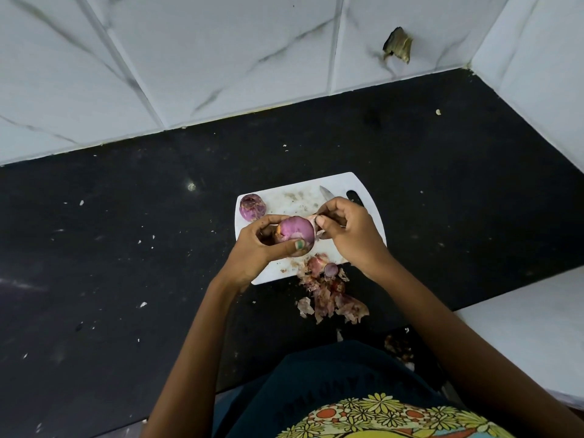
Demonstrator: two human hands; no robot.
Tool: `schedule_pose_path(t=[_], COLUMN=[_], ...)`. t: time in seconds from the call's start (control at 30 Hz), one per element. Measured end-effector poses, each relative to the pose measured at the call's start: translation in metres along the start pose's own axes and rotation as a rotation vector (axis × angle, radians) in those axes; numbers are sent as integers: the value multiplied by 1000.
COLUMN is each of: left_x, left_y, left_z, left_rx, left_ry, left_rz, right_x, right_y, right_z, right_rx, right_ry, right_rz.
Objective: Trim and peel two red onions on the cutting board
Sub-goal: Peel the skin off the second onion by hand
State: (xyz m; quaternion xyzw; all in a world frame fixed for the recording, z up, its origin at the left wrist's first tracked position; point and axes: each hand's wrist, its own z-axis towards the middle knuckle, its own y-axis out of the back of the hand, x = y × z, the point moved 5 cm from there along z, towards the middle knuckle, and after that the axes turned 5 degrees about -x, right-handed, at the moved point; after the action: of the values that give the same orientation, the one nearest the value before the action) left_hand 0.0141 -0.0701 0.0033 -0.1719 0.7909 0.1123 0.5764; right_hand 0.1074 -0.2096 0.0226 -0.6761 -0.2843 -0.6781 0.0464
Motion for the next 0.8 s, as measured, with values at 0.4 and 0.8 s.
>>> schedule_pose_path(t=[0.4, 0.8], left_x=[8, 17], left_y=[2, 1], left_z=[-1, 0], left_rx=[18, 131], left_ry=[59, 136], left_rz=[-129, -235], right_x=[-10, -24], right_y=[-5, -6], right_z=[4, 9], right_rx=[-46, -140], right_ry=[-234, -358], right_rz=[233, 312])
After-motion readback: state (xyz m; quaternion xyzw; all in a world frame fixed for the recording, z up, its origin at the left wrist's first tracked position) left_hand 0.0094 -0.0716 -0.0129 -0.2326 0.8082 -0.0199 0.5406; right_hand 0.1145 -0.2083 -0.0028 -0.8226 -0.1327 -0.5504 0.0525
